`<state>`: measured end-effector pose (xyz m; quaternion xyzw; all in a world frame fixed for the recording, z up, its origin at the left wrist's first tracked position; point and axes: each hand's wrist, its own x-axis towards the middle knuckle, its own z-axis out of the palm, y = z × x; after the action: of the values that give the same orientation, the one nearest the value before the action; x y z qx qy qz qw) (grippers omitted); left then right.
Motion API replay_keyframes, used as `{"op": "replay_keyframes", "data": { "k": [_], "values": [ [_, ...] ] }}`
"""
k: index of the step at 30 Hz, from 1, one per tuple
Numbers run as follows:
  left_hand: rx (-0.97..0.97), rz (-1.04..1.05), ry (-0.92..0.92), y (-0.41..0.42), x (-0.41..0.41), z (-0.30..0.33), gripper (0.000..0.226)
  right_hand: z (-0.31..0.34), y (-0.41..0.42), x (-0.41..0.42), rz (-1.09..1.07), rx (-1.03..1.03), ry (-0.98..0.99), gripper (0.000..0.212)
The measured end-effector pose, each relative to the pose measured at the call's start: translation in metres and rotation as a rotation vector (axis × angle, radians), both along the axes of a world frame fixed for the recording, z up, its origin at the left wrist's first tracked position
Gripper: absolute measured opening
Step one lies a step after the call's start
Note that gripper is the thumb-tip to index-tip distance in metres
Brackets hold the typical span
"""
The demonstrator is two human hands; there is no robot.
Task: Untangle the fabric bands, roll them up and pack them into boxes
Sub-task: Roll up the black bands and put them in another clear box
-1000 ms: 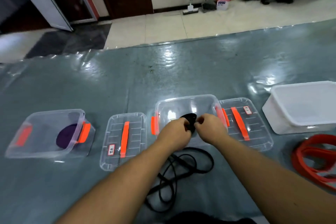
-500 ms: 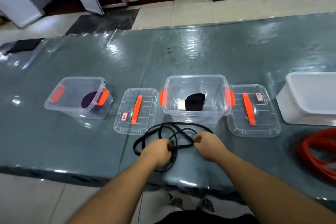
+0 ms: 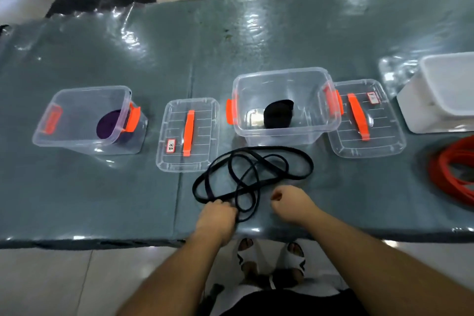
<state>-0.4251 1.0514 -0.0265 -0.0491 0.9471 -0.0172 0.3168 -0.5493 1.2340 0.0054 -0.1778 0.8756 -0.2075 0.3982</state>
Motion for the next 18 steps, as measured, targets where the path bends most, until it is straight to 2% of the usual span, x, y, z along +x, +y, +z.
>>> {"op": "replay_keyframes", "data": {
  "k": [3, 8, 14, 18],
  "values": [
    [-0.005, -0.035, 0.041, -0.006, 0.005, -0.004, 0.03, -0.002, -0.006, 0.012, -0.036, 0.013, -0.013, 0.024],
    [0.107, -0.033, 0.197, -0.016, -0.006, 0.021, 0.025, 0.01, -0.013, 0.013, -0.096, -0.072, 0.014, 0.023],
    [0.382, 0.019, 0.474, -0.031, -0.043, 0.099, 0.022, 0.063, -0.026, -0.011, -0.12, -0.3, 0.109, 0.041],
    [0.5, 0.044, 0.652, -0.038, -0.072, 0.162, 0.015, 0.111, -0.032, -0.032, -0.141, -0.527, 0.123, 0.039]
  ]
}}
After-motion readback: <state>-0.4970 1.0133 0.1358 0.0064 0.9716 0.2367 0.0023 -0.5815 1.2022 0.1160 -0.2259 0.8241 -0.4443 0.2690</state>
